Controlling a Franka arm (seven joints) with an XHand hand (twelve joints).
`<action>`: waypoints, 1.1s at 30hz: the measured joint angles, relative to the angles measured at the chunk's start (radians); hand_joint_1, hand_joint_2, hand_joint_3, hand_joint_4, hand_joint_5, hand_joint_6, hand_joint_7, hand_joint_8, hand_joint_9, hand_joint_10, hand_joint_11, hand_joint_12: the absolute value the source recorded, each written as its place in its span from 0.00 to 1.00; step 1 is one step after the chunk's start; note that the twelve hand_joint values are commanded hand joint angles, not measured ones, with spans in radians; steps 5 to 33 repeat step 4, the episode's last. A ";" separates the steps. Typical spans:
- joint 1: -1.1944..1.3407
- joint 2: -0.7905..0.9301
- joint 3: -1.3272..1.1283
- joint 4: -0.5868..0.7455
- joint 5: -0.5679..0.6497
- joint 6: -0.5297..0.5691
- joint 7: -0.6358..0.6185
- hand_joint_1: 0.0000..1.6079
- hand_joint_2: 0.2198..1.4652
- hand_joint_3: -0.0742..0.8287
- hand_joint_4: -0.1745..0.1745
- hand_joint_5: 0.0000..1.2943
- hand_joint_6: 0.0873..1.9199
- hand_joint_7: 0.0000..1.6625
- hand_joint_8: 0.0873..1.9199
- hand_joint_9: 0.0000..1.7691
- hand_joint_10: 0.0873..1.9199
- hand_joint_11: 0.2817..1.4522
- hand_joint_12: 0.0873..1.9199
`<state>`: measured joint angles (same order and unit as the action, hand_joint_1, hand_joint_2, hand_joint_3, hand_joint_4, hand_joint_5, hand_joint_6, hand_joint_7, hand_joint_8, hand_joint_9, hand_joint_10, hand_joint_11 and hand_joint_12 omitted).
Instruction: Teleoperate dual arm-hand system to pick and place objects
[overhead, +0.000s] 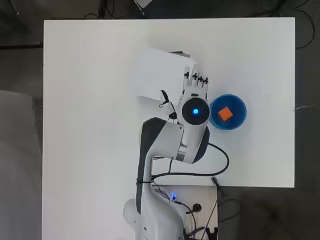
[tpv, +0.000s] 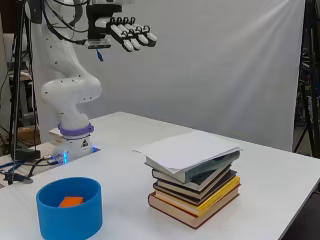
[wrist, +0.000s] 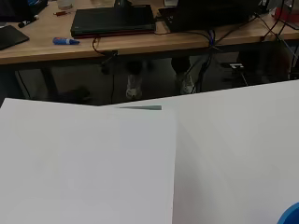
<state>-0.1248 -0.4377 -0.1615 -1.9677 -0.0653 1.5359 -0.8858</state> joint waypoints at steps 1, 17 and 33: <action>0.000 0.000 0.006 -0.003 -0.010 -0.003 0.010 0.02 0.64 0.10 0.72 0.17 0.00 0.16 0.00 0.24 0.00 0.11 0.00; 0.002 0.002 0.029 -0.008 -0.031 0.006 0.022 0.07 0.65 0.09 0.73 0.19 0.00 0.16 0.00 0.25 0.00 0.12 0.00; 0.002 0.002 0.029 -0.008 -0.031 0.006 0.022 0.07 0.65 0.09 0.73 0.19 0.00 0.16 0.00 0.25 0.00 0.12 0.00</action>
